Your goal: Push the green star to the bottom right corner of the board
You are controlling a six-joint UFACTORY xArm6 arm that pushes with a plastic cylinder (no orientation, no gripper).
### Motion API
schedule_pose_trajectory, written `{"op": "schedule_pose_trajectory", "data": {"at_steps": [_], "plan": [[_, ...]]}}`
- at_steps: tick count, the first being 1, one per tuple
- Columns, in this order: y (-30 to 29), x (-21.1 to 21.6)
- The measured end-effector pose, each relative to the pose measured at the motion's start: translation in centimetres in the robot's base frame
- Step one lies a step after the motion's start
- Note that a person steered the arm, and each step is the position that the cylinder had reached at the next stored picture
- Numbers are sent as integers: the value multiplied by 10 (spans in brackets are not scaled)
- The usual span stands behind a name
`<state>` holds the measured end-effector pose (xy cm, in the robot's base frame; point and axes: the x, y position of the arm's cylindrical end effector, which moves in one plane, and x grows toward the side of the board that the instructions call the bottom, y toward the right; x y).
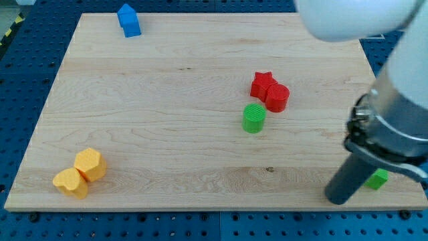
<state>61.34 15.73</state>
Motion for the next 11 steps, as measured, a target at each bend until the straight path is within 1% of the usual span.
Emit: {"op": "schedule_pose_trajectory", "data": {"at_steps": [1,2,4,8,9,10,11], "plan": [[-7,-25],[-7,-33],[7,-33],[61,-33],[58,-33],[18,-33],[-34,-41]]}}
